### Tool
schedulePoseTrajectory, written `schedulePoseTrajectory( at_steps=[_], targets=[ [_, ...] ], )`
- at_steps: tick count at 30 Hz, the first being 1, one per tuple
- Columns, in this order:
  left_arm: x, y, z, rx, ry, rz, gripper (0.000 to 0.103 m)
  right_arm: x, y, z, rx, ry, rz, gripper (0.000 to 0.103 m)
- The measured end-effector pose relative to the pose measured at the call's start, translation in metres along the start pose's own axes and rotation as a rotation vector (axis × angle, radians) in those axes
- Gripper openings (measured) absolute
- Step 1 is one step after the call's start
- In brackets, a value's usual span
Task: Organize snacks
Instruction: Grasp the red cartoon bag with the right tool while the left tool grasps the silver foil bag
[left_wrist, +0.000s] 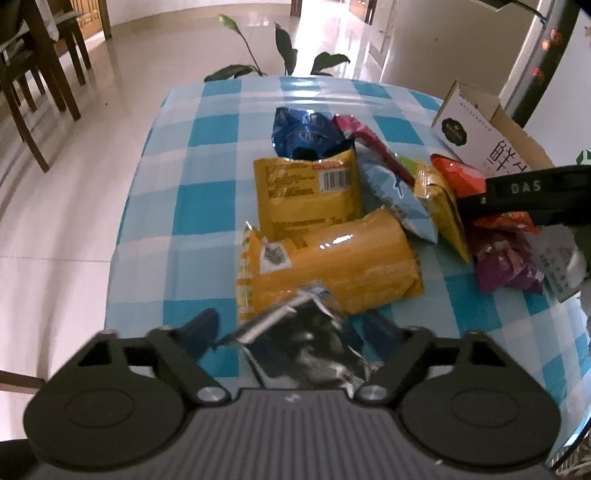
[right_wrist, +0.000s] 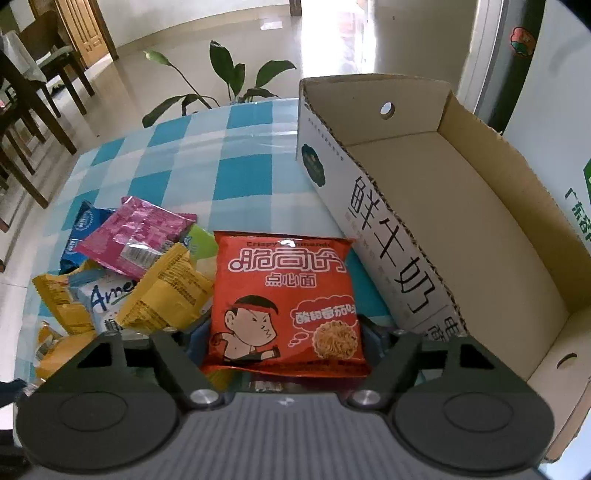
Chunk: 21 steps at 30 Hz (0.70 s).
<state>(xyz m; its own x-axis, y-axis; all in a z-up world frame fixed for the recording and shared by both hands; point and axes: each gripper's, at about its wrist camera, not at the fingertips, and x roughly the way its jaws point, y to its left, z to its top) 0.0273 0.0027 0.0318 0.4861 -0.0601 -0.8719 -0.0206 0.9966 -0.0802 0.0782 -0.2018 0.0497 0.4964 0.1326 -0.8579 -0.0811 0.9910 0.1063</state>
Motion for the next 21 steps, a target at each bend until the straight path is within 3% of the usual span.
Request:
schedulePoseTrajectory(
  at_steps=[2,8,11,13,16,21],
  targets=[
    [0.001,0.002,-0.001,-0.014,0.007,-0.023,0.06,-0.003,0.001,-0.001,-0.012,-0.004,0.008,0.077],
    [-0.004,0.008,-0.001,-0.035,-0.012,-0.039,0.045,-0.02,0.004,-0.005,-0.026,-0.022,0.055,0.074],
    [-0.005,0.012,-0.001,-0.047,-0.011,-0.052,0.045,-0.027,0.005,-0.01,-0.028,-0.026,0.068,0.074],
    [-0.009,0.017,-0.001,-0.064,-0.016,-0.076,0.05,-0.032,0.007,-0.015,-0.024,-0.024,0.076,0.074],
    [-0.021,0.02,-0.005,-0.056,-0.045,-0.066,0.081,-0.043,0.013,-0.022,-0.014,-0.035,0.097,0.074],
    [-0.032,0.029,-0.017,-0.089,-0.064,-0.011,0.082,-0.055,0.023,-0.037,0.027,-0.054,0.133,0.074]
  ],
)
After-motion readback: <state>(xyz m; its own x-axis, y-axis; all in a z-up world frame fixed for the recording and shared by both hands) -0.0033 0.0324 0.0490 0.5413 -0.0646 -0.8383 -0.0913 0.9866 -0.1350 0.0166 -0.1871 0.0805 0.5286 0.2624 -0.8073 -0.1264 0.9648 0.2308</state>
